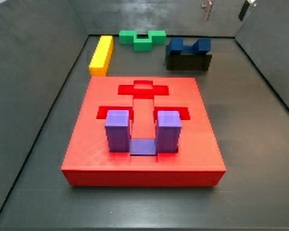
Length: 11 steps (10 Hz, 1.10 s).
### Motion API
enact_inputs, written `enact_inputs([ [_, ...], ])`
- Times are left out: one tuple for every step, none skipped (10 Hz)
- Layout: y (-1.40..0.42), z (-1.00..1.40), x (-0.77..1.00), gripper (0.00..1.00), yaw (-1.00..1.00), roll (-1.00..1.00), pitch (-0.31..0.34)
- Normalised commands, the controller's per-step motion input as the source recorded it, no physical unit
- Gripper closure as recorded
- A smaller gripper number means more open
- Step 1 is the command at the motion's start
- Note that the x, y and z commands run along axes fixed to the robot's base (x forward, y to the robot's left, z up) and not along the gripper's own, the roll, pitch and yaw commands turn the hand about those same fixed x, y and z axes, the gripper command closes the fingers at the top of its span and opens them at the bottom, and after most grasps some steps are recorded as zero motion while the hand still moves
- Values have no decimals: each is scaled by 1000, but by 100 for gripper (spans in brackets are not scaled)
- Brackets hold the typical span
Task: Pick up the blue object. Move up. Place the blue object on the fixture. Regrasp the blue object. Move to above the board. Insert the blue object.
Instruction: Regrasp the blue object.
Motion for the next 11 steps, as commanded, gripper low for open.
enact_inputs([
  [-191, 34, 397, 0, 0, 1000, 11],
  [-183, 37, 331, 0, 0, 1000, 40],
  [-46, 23, 40, 0, 249, 1000, 91],
  [-17, -14, 163, 0, 334, 1000, 89],
  [0, 0, 197, 0, 286, 1000, 100],
  [0, -9, 197, 0, 277, 1000, 109],
  [0, -269, 234, 0, 254, 931, 91],
  [0, -394, 234, 0, 266, 786, 54],
  [-3, -466, 326, 0, 257, 746, 23],
  [-51, -457, 349, 0, 269, 680, 3],
  [-117, -351, 269, 0, 277, 649, 54],
])
